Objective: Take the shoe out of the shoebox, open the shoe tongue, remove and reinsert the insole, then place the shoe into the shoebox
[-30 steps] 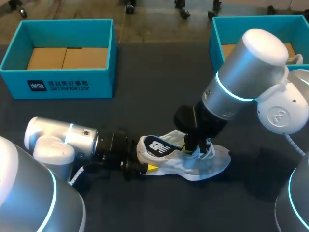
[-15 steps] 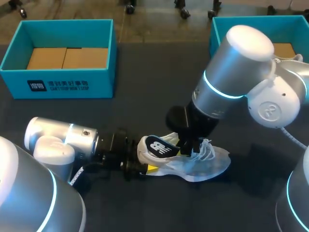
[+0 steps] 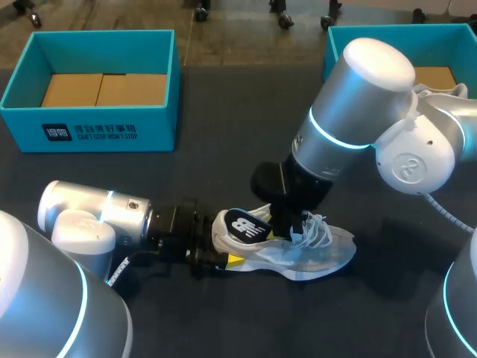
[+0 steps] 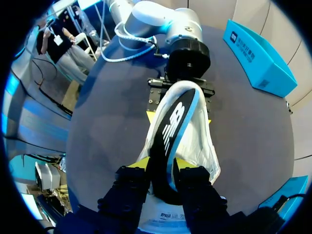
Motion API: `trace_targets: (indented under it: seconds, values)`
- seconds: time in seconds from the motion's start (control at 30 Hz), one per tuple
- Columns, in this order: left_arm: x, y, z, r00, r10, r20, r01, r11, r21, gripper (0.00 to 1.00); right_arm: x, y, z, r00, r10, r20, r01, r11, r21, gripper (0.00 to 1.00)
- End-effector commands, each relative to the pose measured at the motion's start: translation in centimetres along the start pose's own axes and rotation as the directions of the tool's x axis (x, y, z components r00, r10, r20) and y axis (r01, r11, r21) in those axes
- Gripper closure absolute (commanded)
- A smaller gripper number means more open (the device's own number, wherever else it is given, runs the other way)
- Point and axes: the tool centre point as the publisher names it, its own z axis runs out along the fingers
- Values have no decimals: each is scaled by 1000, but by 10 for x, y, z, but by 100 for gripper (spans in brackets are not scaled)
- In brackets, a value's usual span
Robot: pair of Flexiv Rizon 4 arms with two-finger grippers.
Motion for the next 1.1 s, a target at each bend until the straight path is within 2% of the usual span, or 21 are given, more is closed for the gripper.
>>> trace_targets:
  seconds: [0.03,0.33,0.6,0.87,1.1]
  values:
    - [0,-1,1,1000,-1,1,1,1000,-2,100,-2,-7,7,999,-28,-25,26,997,-66,100]
    - [0,-1,1,1000,-1,1,1,1000,-2,100,5,6,-5,992,-127,5,127,984,-122,100]
    - [0,-1,1,1000,-1,1,1,1000,-2,100,9,7,-16,978,-207,32,209,961,-181,100]
    - [0,-1,1,1000,-1,1,1,1000,-2,100,10,33,-11,949,-313,-17,308,941,-139,100]
    - [0,-1,1,1000,-1,1,1,1000,-2,100,-2,54,4,930,-357,-85,348,932,-98,100]
